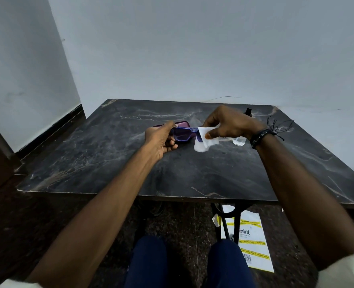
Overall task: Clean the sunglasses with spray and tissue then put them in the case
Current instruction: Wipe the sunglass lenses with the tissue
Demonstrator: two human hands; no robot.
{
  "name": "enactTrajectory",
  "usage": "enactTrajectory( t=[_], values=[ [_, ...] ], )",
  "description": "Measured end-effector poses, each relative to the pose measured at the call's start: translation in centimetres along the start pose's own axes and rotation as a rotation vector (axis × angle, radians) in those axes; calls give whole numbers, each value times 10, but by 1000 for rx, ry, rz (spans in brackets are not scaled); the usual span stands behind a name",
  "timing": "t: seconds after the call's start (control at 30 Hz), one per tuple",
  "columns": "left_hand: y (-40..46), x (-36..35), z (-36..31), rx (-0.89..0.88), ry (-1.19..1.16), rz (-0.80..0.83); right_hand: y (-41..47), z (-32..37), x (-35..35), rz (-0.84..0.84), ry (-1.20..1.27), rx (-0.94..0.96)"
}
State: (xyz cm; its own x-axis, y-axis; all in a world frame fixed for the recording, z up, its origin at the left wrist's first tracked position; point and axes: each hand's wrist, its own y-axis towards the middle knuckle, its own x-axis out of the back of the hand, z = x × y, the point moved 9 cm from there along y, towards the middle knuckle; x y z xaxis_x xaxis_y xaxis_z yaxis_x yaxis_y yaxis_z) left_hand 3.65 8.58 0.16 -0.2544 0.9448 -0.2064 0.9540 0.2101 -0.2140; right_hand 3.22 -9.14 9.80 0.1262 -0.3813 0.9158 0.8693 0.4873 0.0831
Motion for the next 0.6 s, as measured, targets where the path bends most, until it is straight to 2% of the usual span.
enactTrajectory(
  t=[0.6],
  values=[
    [1,-4,4,30,-30,-31,-1,-16,-5,-38,111,-72]
  ],
)
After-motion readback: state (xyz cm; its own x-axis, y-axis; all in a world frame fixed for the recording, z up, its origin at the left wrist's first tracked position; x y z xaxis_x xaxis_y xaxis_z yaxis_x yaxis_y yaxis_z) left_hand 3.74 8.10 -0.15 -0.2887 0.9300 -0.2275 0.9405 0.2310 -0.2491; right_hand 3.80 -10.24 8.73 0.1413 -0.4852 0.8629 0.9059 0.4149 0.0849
